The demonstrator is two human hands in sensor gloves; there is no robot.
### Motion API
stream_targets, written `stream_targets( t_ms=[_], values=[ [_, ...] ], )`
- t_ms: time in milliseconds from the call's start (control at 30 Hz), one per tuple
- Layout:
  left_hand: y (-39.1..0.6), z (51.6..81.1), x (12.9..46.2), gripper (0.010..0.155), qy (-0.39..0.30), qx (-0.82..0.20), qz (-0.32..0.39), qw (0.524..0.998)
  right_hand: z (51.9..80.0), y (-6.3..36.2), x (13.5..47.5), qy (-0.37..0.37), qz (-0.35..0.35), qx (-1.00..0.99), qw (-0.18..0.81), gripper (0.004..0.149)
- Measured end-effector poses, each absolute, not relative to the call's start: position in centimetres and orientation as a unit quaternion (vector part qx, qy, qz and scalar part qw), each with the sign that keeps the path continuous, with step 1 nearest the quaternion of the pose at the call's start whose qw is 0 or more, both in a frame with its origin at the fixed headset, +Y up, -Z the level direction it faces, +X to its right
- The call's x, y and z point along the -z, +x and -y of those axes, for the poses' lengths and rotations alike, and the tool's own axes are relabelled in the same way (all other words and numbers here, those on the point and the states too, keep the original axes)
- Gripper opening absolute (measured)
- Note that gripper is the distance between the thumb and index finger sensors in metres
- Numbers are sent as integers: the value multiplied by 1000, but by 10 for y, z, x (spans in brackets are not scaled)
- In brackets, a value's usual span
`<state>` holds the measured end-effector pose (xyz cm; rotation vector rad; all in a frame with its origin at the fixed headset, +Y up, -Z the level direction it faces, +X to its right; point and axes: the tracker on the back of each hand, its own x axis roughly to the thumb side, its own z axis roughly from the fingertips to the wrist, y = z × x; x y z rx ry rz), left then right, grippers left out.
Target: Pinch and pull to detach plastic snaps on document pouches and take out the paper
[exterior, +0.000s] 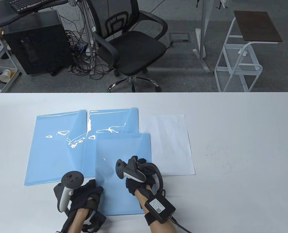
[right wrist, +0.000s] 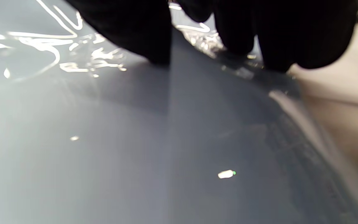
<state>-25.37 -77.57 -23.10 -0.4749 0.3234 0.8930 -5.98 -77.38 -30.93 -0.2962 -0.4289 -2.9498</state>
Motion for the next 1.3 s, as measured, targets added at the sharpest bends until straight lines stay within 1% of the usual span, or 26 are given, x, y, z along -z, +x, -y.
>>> stream_targets(
  t_ms=[200,400,467,700,767,800,967,1100,1167,1300],
  values=[
    [-252,775,231,50,-223,-416,-153,868,774,-69,320,-80,114,985,101,65],
    [-253,775,231,49,-221,-409,-153,872,775,-71,323,-79,92,987,108,65],
    [-253,776,231,49,-221,-408,-153,872,777,-72,323,-81,82,986,116,63],
    [-252,775,231,49,-219,-402,-153,876,779,-73,327,-76,76,988,106,60],
    [-253,776,231,48,-220,-401,-151,876,778,-69,328,-71,41,988,130,56],
    [-254,776,230,48,-221,-405,-155,874,780,-66,330,-63,44,991,109,56],
    [-254,776,230,49,-223,-410,-154,871,771,-54,334,-50,83,994,41,59],
    [-256,778,230,48,-226,-421,-155,865,761,-40,330,-56,78,995,-20,63],
    [-256,777,230,49,-227,-421,-155,865,754,-35,324,-65,61,996,-12,64],
    [-256,778,230,49,-226,-421,-155,865,740,-26,311,-95,17,994,50,67]
  ],
)
